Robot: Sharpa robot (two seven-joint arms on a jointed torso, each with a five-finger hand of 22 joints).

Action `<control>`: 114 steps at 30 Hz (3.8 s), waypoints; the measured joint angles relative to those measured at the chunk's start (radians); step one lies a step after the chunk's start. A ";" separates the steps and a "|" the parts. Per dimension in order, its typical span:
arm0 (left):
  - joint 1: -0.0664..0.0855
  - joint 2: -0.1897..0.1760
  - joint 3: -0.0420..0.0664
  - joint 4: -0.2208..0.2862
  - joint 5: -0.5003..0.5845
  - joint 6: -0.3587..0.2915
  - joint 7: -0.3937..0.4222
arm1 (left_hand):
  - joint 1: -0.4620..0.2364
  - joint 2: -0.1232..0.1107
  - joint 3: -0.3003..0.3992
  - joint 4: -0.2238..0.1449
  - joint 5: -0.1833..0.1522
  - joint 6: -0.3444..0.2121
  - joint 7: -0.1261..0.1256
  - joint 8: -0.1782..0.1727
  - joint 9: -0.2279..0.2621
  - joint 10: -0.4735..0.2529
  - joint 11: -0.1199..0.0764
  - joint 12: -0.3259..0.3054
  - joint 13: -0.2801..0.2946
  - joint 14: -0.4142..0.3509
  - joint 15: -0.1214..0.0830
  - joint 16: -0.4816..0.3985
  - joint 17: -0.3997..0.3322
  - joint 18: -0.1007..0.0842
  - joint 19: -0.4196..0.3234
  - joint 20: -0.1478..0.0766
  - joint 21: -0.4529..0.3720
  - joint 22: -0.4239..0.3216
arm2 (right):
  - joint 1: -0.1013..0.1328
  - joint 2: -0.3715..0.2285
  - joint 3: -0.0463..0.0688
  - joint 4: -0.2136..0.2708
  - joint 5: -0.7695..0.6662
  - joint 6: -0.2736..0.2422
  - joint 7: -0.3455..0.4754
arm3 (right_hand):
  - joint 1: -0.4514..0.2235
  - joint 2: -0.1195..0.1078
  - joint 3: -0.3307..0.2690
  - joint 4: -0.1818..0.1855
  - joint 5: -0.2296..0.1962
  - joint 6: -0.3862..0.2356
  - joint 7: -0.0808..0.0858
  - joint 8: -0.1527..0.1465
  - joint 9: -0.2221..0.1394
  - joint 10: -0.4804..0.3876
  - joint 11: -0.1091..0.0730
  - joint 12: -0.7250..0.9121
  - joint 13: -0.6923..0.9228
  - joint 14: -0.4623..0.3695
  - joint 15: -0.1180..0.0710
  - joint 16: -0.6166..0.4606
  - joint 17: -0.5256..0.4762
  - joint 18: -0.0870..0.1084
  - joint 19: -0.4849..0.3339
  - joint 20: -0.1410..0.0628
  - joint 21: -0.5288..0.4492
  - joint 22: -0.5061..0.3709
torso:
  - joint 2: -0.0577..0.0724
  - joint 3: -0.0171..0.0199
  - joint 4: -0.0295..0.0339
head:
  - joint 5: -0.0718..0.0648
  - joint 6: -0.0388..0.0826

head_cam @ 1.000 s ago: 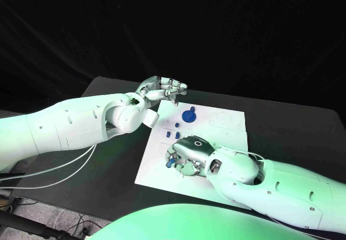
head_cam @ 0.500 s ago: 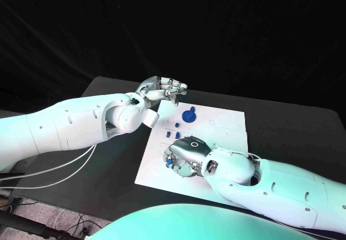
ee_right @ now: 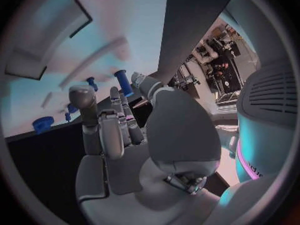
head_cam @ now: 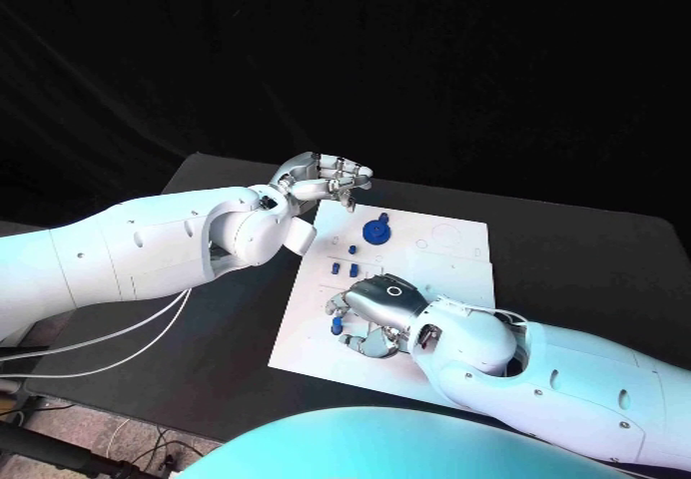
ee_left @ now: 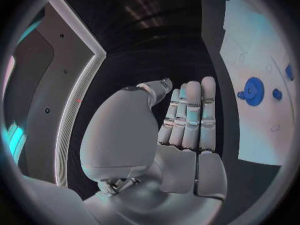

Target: Assemble the parts on the task board

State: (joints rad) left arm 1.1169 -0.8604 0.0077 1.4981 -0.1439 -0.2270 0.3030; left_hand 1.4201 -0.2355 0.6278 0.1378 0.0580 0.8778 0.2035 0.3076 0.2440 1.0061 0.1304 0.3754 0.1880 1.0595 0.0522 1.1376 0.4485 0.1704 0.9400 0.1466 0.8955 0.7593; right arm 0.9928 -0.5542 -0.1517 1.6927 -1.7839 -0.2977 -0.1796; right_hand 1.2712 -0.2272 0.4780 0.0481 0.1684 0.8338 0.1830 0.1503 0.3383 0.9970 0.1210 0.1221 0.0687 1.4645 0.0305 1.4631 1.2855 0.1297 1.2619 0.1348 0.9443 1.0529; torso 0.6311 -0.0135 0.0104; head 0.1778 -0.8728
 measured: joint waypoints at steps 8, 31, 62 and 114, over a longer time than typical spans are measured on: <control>0.000 -0.003 -0.002 -0.001 0.000 0.000 -0.001 | 0.000 0.000 0.000 0.000 0.000 0.000 0.000 0.006 0.000 0.000 0.000 0.002 0.000 -0.004 0.004 0.000 0.000 0.000 0.000 0.000 0.000 0.000 | 0.003 -0.096 0.009 0.069 0.020 -0.140 0.011 | 0.062 0.052 -0.200 0.072 -0.006 0.001 0.004 0.004 0.012 -0.058 0.004 0.102 0.010 0.004 0.004 -0.007 -0.012 0.002 0.007 0.003 -0.028 -0.011 | -0.001 0.0007 -0.0019 | -0.010 0.003; -0.002 -0.013 -0.012 -0.001 0.000 0.001 -0.003 | 0.000 0.000 -0.003 0.003 0.000 -0.004 0.004 0.006 -0.001 -0.004 0.004 0.004 0.001 -0.004 0.004 0.000 0.000 0.000 0.000 0.000 0.000 -0.001 | 0.065 -0.536 0.007 0.211 0.368 -0.129 -0.083 | 0.006 0.063 -0.281 0.240 -0.068 0.152 -0.073 0.109 0.129 0.362 -0.093 1.040 1.010 0.000 -0.069 0.065 0.023 -0.047 0.185 -0.072 0.340 0.255 | -0.016 -0.0011 -0.0337 | -0.148 0.007; -0.006 -0.015 -0.014 0.001 0.001 0.008 -0.002 | 0.000 0.000 -0.003 0.003 0.000 -0.004 0.004 0.006 0.000 -0.004 0.004 0.008 0.001 -0.004 0.004 0.000 0.000 0.000 0.000 0.000 0.000 -0.001 | -0.003 -0.482 0.002 0.224 0.293 -0.072 -0.307 | -0.093 0.131 -0.541 0.246 -0.037 0.150 -0.092 0.189 0.263 0.428 -0.109 1.235 1.239 0.000 -0.076 0.075 0.023 -0.061 0.199 -0.079 0.367 0.255 | -0.022 -0.0035 -0.0420 | -0.165 0.000; -0.007 -0.018 -0.014 0.003 0.001 0.015 -0.005 | -0.005 0.005 -0.007 0.007 0.000 -0.007 0.000 0.010 -0.001 -0.007 0.000 0.012 0.002 -0.004 0.003 0.000 -0.001 0.000 0.000 0.000 -0.004 -0.002 | -0.027 -0.413 0.005 0.251 0.238 -0.172 -0.328 | 0.026 0.214 -0.574 0.243 0.227 0.135 -0.087 0.197 0.307 0.462 -0.125 1.284 1.239 0.000 -0.090 0.082 0.022 -0.061 0.205 -0.086 0.380 0.255 | -0.023 -0.0057 -0.0323 | -0.156 0.000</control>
State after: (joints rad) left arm 1.1099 -0.8781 -0.0065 1.5016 -0.1429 -0.2120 0.2977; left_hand 1.4147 -0.2302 0.6207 0.1449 0.0580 0.8705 0.2034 0.3179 0.2428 0.9989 0.1304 0.3870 0.1897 1.0560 0.0557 1.1376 0.4480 0.1704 0.9400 0.1466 0.8915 0.7574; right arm 0.9654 -0.9670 -0.1467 1.9439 -1.5463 -0.4698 -0.5079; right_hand 1.2976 -0.0130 -0.0963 0.2913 0.3951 0.9684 0.0963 0.3468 0.6453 1.4594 -0.0039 1.4062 1.3080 1.4647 -0.0592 1.5455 1.3076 0.0691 1.4672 0.0491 1.3244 1.3081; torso 0.6077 -0.0192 -0.0220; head 0.0219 -0.8728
